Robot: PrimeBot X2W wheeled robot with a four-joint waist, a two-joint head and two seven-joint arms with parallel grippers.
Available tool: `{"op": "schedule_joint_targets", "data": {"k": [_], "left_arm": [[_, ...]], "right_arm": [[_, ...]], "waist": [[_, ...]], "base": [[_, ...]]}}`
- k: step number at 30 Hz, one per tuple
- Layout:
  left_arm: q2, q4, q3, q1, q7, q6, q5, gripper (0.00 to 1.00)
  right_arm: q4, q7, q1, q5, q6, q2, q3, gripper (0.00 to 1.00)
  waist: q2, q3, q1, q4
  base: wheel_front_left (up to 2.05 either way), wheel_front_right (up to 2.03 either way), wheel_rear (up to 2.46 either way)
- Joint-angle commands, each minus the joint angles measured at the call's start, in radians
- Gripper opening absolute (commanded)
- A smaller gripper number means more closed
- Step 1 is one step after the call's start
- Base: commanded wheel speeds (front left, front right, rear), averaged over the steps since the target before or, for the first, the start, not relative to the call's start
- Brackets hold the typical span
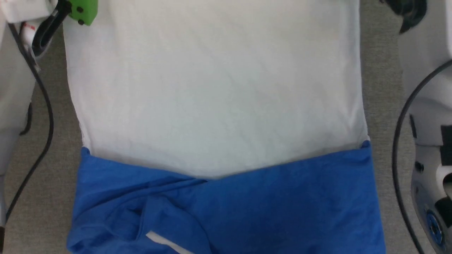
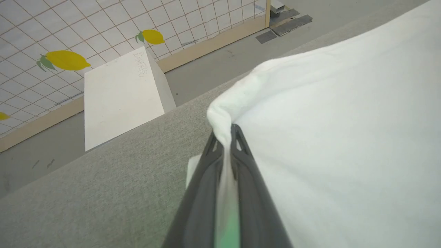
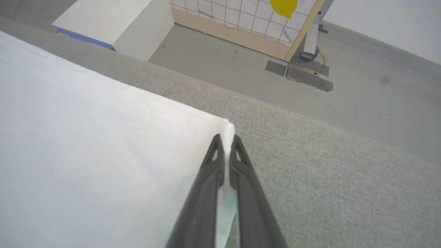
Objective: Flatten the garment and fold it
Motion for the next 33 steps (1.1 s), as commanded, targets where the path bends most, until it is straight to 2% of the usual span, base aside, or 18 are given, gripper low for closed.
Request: {"op": "schedule_joint_targets", "data": {"k": [1, 6, 9, 14, 18, 21, 26, 33], "left_arm": [[0.007, -0.006, 0.013, 0.041, -0.028, 0.012, -0.011, 0.0], [0.027, -0.082, 0.009, 0.205, -0.073, 0.024, -0.051, 0.0], [0.046, -0.136, 0.014, 0.314, -0.104, 0.047, -0.072, 0.0], [0.075, -0.249, 0.044, 0.549, -0.166, 0.126, -0.129, 0.0], [0.09, -0.34, 0.043, 0.742, -0.195, 0.169, -0.177, 0.0], [0.092, -0.392, 0.033, 0.856, -0.203, 0.197, -0.205, 0.0], [0.084, -0.445, 0.025, 1.007, -0.228, 0.238, -0.25, 0.0], [0.054, -0.446, 0.036, 1.164, -0.262, 0.263, -0.346, 0.0]], "right_arm": [[-0.022, -0.035, 0.039, 0.029, -0.002, -0.015, 0.024, 0.0], [-0.13, -0.118, 0.184, 0.121, -0.002, -0.077, 0.091, 0.0], [-0.214, -0.152, 0.293, 0.167, -0.002, -0.109, 0.104, 0.0], [-0.391, -0.158, 0.536, 0.227, -0.002, -0.17, 0.104, 0.0], [-0.533, -0.115, 0.754, 0.256, -0.002, -0.194, 0.054, 0.0], [-0.629, -0.068, 0.907, 0.268, -0.002, -0.187, -0.003, 0.0], [-0.781, 0.025, 1.15, 0.275, -0.002, -0.123, -0.107, 0.0], [-0.847, 0.141, 1.367, 0.246, -0.002, -0.02, -0.171, 0.0]], "waist": [[0.0, -0.072, -0.0001, -0.02], [0.0, -0.188, -0.0001, -0.022], [0.0, -0.258, -0.0001, -0.017], [0.0, -0.373, -0.0001, -0.009], [0.0, -0.445, -0.0001, 0.0], [0.0, -0.477, -0.0001, 0.01], [0.0, -0.519, -0.0001, 0.026], [0.0, -0.562, -0.0001, 0.022]], "base": [[0.0, 0.0, 0.0], [0.0, 0.0, 0.0], [0.0, 0.0, 0.0], [0.0, 0.0, 0.0], [0.0, 0.0, 0.0], [0.0, 0.0, 0.0], [0.0, 0.0, 0.0], [0.0, 0.0, 0.0]]}}
